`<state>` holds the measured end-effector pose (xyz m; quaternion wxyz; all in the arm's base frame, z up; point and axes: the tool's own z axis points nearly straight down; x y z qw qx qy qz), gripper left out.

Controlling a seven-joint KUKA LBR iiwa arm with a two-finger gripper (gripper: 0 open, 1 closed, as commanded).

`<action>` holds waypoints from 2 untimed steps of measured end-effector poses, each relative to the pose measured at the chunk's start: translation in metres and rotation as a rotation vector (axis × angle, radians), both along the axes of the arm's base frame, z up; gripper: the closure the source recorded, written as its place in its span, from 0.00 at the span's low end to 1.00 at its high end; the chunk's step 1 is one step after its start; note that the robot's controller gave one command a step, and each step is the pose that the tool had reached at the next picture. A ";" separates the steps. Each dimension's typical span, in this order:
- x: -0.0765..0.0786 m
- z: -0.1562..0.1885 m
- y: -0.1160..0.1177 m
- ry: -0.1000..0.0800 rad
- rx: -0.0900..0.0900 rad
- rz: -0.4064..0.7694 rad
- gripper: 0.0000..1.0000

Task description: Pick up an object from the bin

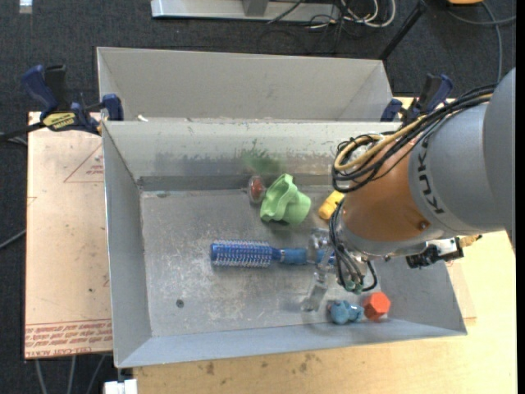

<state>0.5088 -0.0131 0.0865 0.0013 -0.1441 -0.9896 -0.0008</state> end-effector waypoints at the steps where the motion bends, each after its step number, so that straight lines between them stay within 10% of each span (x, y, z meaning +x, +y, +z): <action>1: 0.001 0.003 -0.002 -0.004 -0.002 0.000 1.00; 2: 0.008 0.149 0.010 -0.012 -0.001 -0.016 1.00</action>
Offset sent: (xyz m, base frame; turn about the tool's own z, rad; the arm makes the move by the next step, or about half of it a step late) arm 0.0000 0.0000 0.0000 0.0000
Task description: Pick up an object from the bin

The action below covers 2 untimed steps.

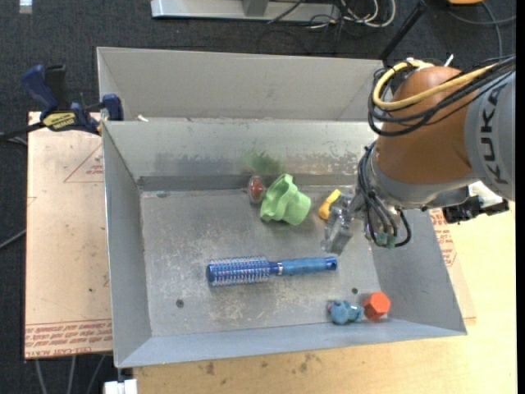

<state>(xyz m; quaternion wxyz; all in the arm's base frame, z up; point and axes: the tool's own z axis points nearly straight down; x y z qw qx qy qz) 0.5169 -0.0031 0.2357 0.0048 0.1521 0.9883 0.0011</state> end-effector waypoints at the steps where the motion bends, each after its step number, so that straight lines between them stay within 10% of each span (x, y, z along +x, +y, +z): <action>1: 0.001 -0.076 0.010 0.015 0.001 -0.264 1.00; 2: 0.001 -0.074 0.010 0.011 0.001 -0.264 0.00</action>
Offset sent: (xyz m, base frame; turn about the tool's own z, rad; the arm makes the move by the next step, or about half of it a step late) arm 0.0014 0.0092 -0.0734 0.2674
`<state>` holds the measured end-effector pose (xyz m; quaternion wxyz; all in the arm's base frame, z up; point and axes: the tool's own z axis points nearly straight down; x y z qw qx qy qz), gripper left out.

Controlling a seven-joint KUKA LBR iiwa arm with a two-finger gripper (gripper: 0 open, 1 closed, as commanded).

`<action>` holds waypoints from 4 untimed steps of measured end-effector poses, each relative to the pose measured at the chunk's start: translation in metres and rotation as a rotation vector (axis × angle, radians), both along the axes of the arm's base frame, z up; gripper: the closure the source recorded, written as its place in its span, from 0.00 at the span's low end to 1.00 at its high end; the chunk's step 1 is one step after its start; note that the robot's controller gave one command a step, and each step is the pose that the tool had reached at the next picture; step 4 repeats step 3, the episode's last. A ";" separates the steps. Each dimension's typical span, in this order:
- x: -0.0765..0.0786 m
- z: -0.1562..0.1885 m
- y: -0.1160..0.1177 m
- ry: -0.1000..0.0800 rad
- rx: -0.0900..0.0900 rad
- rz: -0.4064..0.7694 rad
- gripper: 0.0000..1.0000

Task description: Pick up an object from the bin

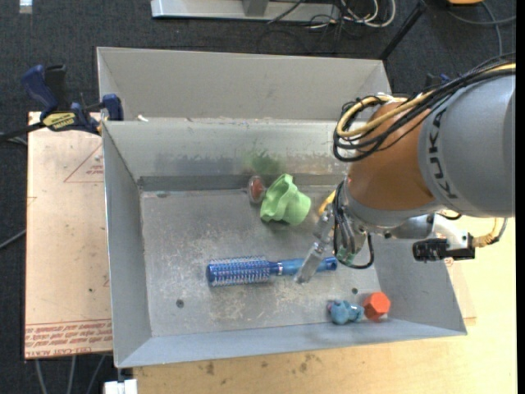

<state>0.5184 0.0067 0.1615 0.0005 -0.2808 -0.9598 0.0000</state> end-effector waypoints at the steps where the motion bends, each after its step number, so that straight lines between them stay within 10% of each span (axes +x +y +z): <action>1: -0.009 -0.090 0.009 0.006 0.000 -0.146 0.00; 2: -0.008 -0.087 0.009 0.000 0.000 -0.144 1.00; 3: 0.014 0.162 -0.003 -0.010 0.000 -0.149 1.00; 4: 0.014 0.162 -0.003 -0.010 0.000 -0.149 1.00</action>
Offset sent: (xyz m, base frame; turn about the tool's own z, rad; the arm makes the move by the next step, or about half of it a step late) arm -0.0073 0.0089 -0.0862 0.1471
